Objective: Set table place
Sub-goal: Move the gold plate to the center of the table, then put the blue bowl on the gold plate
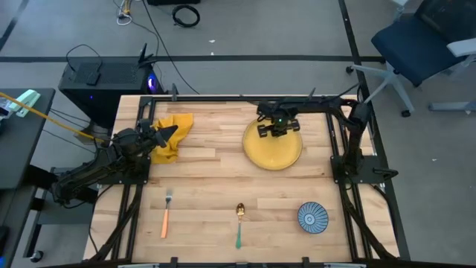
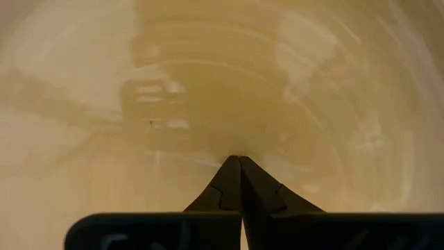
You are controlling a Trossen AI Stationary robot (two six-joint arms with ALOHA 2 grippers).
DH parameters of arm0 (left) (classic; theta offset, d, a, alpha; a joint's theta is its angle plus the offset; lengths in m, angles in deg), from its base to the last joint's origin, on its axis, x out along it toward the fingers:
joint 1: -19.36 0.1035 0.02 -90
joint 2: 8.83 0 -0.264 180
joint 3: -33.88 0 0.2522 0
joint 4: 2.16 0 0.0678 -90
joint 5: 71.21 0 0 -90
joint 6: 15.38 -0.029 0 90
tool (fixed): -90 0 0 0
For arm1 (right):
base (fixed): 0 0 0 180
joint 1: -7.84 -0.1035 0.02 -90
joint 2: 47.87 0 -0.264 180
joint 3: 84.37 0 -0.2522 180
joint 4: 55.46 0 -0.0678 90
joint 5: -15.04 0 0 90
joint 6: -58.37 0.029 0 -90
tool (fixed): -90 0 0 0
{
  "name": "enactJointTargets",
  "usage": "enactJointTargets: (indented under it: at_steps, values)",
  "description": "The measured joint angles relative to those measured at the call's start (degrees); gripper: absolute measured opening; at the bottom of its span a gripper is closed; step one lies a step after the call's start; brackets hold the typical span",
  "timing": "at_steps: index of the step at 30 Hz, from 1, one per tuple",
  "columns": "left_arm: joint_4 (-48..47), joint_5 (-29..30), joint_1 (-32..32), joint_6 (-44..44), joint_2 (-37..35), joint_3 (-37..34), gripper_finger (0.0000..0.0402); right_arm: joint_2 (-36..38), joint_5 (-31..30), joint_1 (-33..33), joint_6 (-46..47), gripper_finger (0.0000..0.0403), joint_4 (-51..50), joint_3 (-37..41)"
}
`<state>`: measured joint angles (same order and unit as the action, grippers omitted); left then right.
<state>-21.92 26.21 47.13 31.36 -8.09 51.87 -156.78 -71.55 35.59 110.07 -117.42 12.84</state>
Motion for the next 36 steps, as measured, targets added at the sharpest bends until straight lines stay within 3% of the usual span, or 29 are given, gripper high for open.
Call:
enactJointTargets:
  at_steps: [15,26,36]
  values:
    - [-0.02,0.00,0.00,0.00,0.00,0.00,0.0025,-0.37,7.50,-11.12,8.38,0.0000,15.41,0.21]
    - [-0.01,0.00,0.00,0.01,0.00,0.00,0.0034,-0.39,7.84,-11.54,8.21,0.0002,16.60,0.24]
    - [-0.18,-0.12,0.00,0.05,0.00,0.00,0.0034,2.57,13.06,-10.70,5.49,0.0013,21.18,-3.76]
